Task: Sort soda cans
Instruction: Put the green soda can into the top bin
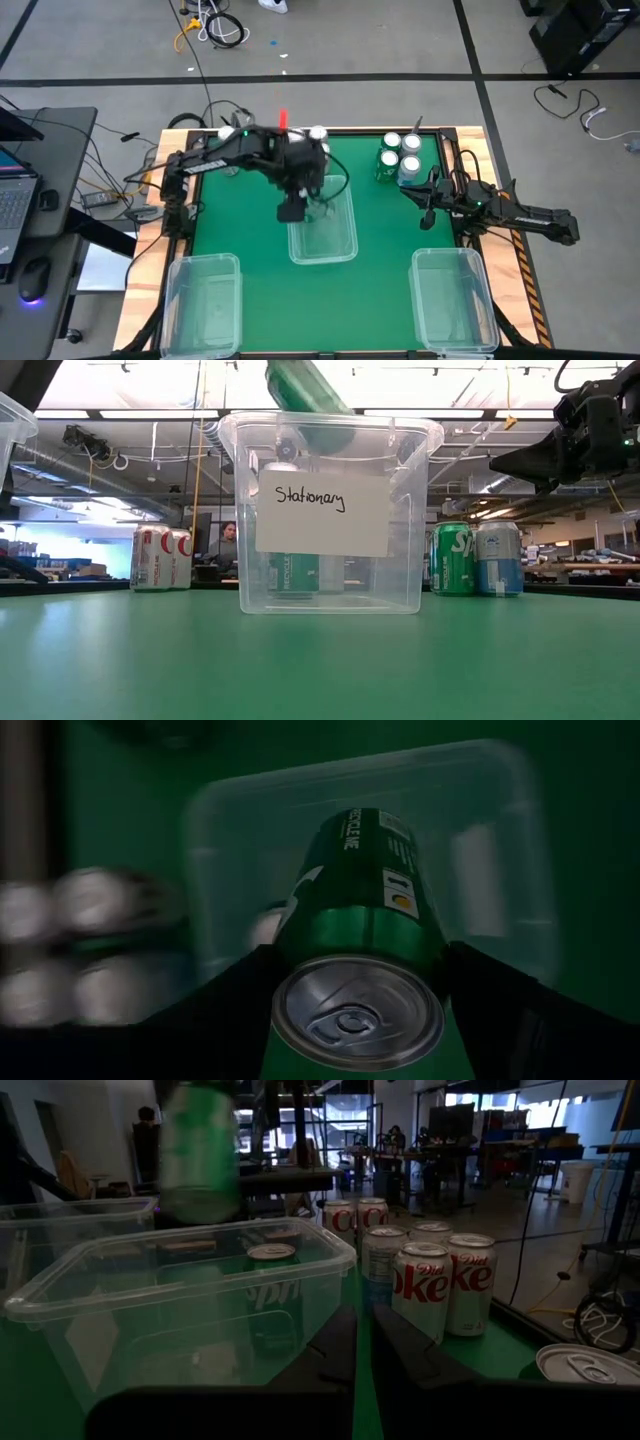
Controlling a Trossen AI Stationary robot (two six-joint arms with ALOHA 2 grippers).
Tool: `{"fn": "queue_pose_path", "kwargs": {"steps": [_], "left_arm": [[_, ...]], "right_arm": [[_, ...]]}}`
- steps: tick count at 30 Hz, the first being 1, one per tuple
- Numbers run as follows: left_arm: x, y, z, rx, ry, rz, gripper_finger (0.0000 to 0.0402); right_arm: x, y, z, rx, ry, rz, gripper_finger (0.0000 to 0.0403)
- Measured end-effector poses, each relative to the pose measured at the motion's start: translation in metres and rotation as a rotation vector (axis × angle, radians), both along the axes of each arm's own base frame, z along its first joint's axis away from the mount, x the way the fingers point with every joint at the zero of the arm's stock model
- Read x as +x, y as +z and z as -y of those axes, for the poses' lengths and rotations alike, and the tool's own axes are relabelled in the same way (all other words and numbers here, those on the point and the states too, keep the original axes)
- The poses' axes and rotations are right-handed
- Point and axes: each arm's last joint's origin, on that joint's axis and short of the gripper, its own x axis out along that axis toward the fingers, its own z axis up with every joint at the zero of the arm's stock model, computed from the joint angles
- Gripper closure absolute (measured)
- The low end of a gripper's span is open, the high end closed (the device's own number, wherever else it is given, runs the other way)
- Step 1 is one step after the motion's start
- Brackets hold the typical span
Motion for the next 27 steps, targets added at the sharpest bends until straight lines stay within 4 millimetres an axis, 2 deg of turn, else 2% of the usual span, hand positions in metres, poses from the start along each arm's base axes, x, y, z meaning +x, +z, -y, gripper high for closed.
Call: {"fn": "queue_pose_path", "kwargs": {"steps": [6,15,21,27], "left_arm": [[0.004,-0.006,0.018,-0.065,-0.001,-0.019,0.0154],[0.015,-0.062,0.017,-0.026,0.059,-0.246,0.0154],[0.019,-0.087,0.016,0.009,0.115,-0.337,0.0154],[0.031,-0.107,0.018,0.012,0.156,-0.391,0.0154]], "right_arm": [[0.000,0.000,0.000,0.000,0.000,0.000,0.0380],[0.000,0.000,0.000,0.000,0.000,0.000,0.0380],[0.000,0.000,0.000,0.000,0.000,0.001,0.0380],[0.000,0.000,0.000,0.000,0.000,0.000,0.0380]]}}
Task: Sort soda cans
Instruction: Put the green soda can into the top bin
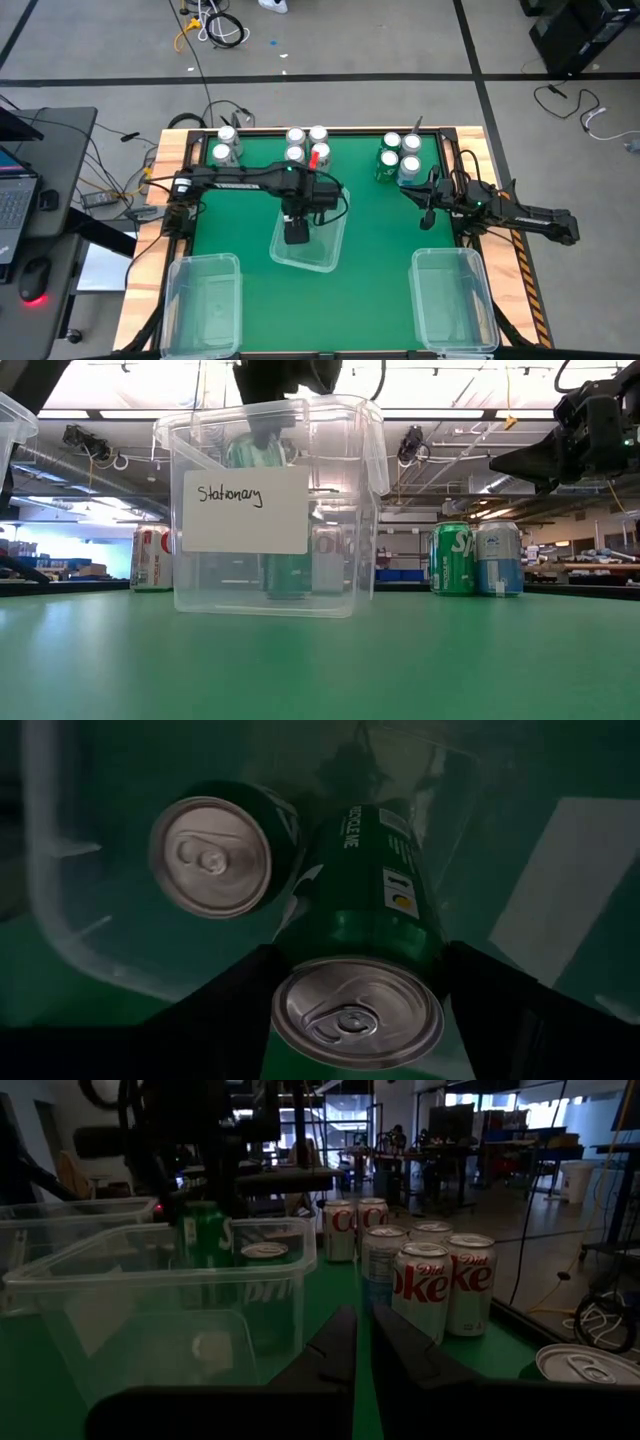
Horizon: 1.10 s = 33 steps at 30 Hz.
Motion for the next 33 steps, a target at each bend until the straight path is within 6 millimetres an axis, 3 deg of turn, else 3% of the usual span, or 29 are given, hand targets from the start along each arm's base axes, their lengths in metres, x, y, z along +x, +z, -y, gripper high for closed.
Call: {"fn": "queue_pose_path", "kwargs": {"steps": [18,26,33], "left_arm": [[0.003,-0.030,0.001,0.003,0.060,-0.099,0.0154],[0.001,-0.047,0.001,0.007,0.081,-0.149,0.0133],[0.004,-0.048,0.001,0.005,0.083,-0.116,0.0126]], "right_arm": [[0.000,0.001,0.000,-0.001,0.000,0.007,0.0380],[0.000,0.001,0.000,-0.001,0.000,0.006,0.0380],[0.000,0.001,0.000,-0.001,0.000,0.006,0.0380]]}}
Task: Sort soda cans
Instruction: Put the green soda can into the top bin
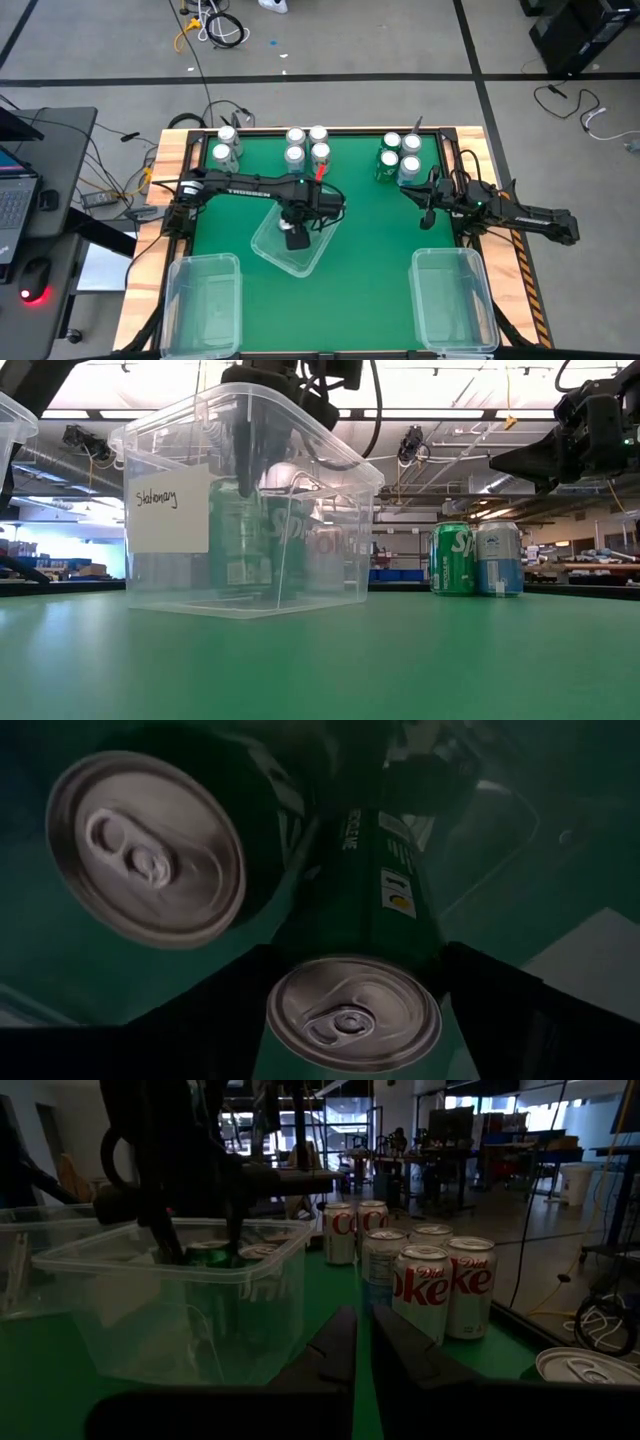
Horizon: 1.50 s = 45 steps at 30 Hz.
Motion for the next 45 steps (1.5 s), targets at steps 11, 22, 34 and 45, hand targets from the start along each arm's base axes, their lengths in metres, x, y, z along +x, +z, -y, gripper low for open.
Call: {"fn": "queue_pose_path", "kwargs": {"steps": [11,22,34,45], "left_arm": [[-0.002,0.000,0.000,0.011,0.039,-0.020,0.0090],[-0.005,0.006,0.000,-0.002,0.049,-0.041,0.0079],[0.002,0.040,0.002,-0.053,0.049,0.098,0.0103],[0.011,0.033,0.019,-0.219,-0.032,0.175,0.0339]], "right_arm": [[0.000,0.000,0.000,0.000,0.000,0.000,0.0380],[0.000,0.000,0.000,0.000,0.000,0.000,0.0380],[0.000,0.000,0.000,0.000,0.000,0.000,0.0380],[0.000,0.000,0.000,0.000,0.000,0.000,0.0380]]}}
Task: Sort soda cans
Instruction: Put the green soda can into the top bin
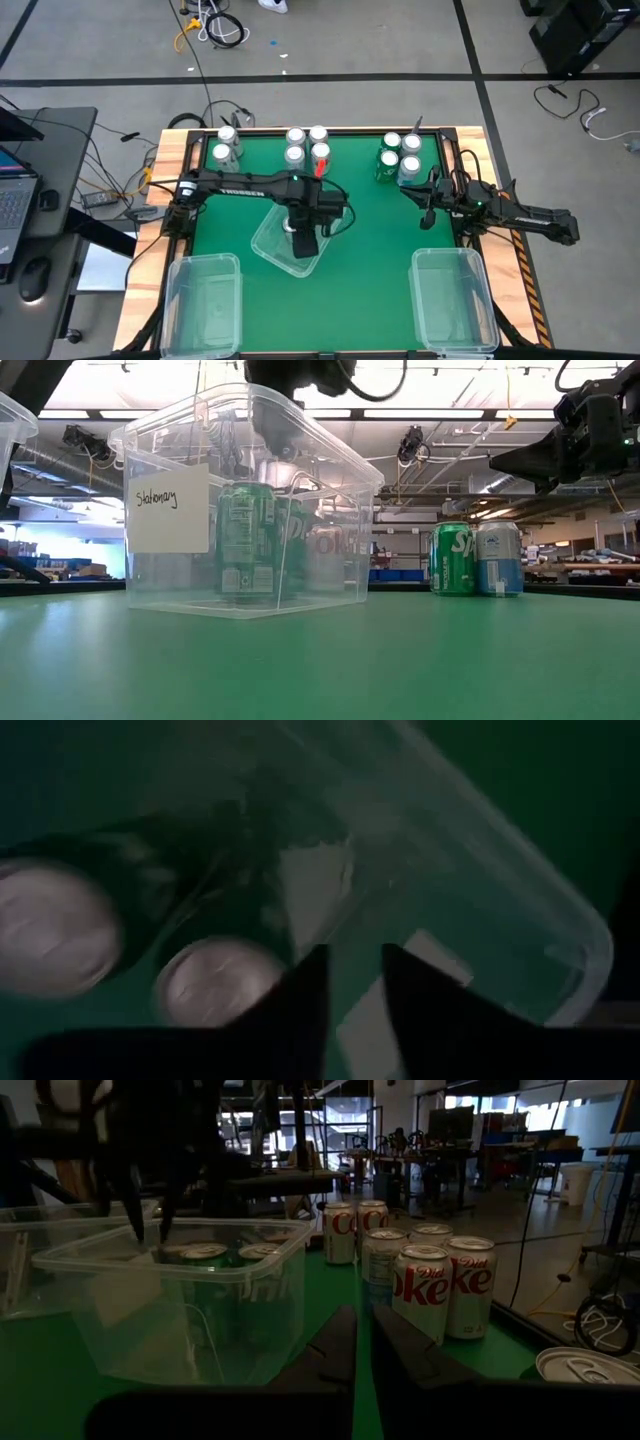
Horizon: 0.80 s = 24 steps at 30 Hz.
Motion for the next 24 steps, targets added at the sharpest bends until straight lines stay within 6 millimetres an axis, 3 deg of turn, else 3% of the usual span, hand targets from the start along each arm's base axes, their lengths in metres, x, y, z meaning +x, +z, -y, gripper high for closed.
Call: {"fn": "queue_pose_path", "kwargs": {"steps": [3,12,24], "left_arm": [[0.002,-0.014,0.000,0.003,0.001,-0.007,0.0390],[-0.003,-0.042,-0.003,0.097,0.032,-0.093,0.0398],[-0.008,-0.049,-0.006,0.198,0.028,-0.135,0.0401]], "right_arm": [[0.000,0.000,0.000,0.000,0.000,0.000,0.0380],[0.000,0.000,0.000,0.000,0.000,0.000,0.0380],[0.000,0.000,0.000,0.000,0.000,0.000,0.0380]]}}
